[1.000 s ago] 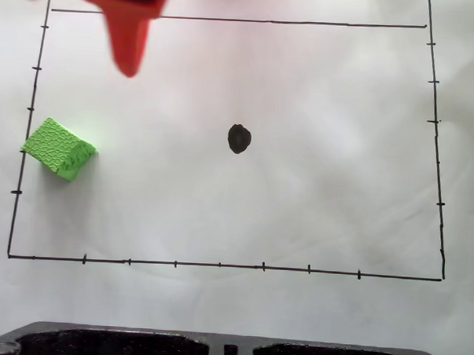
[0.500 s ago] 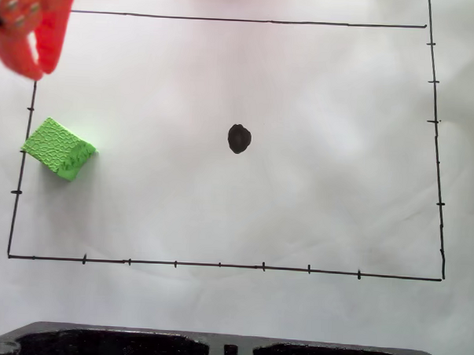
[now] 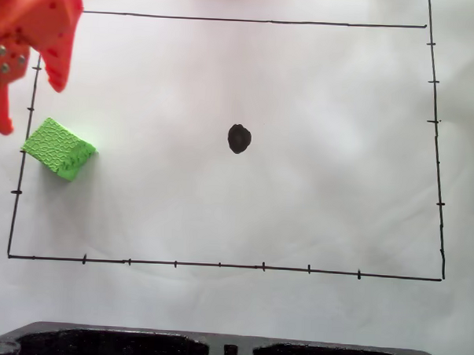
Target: Grasp the colored block, Place it on the black dot, and then return the arm to the default position.
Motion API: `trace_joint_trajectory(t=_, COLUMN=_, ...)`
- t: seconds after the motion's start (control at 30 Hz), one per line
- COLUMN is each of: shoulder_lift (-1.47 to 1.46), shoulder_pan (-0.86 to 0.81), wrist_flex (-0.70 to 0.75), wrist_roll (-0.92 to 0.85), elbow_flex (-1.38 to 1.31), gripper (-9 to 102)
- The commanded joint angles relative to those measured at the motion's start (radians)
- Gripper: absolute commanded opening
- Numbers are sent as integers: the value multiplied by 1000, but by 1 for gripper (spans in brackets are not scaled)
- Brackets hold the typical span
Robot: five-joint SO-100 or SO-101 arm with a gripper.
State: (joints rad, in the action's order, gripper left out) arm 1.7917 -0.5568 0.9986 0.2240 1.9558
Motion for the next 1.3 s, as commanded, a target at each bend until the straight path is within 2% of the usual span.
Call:
trace_joint_trajectory(t=0.0, shoulder_lift=-6, shoulder_pan=6, wrist_flex=-14, wrist_roll=20, elbow_flex=-44, gripper=30)
trace_joint_trajectory(t=0.67, shoulder_lift=-268, shoulder_pan=51, wrist_flex=-81, wrist_roll=29, elbow_flex=-132, gripper=37)
trace_joint_trajectory(t=1.27, shoulder_lift=-385, shoulder_pan=52, wrist_flex=-94, wrist_roll=31, elbow_flex=-201, gripper=33)
